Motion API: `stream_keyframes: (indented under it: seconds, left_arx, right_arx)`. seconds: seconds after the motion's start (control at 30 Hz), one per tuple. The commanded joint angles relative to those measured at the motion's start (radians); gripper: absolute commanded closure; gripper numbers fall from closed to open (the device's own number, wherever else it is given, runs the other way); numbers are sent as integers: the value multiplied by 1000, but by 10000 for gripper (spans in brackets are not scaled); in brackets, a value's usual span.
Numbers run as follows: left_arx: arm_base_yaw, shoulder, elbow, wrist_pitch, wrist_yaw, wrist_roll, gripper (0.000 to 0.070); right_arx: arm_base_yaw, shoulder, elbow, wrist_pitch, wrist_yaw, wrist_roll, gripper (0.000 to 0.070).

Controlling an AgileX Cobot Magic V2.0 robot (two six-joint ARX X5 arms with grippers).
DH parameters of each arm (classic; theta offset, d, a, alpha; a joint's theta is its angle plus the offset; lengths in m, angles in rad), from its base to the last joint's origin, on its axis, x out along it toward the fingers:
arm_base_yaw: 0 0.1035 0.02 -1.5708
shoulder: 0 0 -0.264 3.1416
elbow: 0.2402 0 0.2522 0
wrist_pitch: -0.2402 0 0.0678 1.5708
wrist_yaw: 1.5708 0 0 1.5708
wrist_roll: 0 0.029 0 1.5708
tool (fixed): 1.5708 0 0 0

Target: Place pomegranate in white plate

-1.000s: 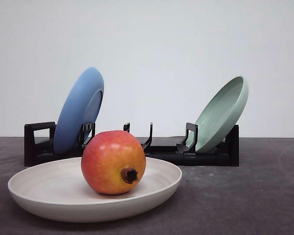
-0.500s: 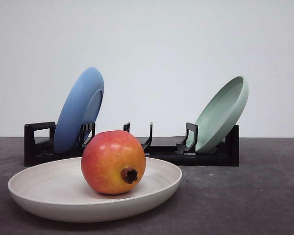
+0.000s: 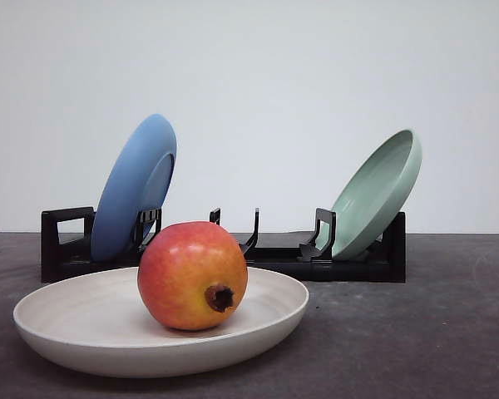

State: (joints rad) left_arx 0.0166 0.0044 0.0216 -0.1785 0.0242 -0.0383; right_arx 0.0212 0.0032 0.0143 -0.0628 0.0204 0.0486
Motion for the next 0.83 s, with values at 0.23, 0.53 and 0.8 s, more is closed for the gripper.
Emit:
stream_keyframes:
  seconds: [0.23,0.53,0.8]
  left_arx:
    - [0,-1,-10,15,-2,0,700]
    - [0,-1,-10,15,-2,0,700]
    - [0,-1,-10,15,-2,0,700]
  right_arx:
    - [2,0,-4,11,0,-3,677]
    - [2,0,-4,11,0,-3,677]
    - [2,0,-4,11,0,-3,677]
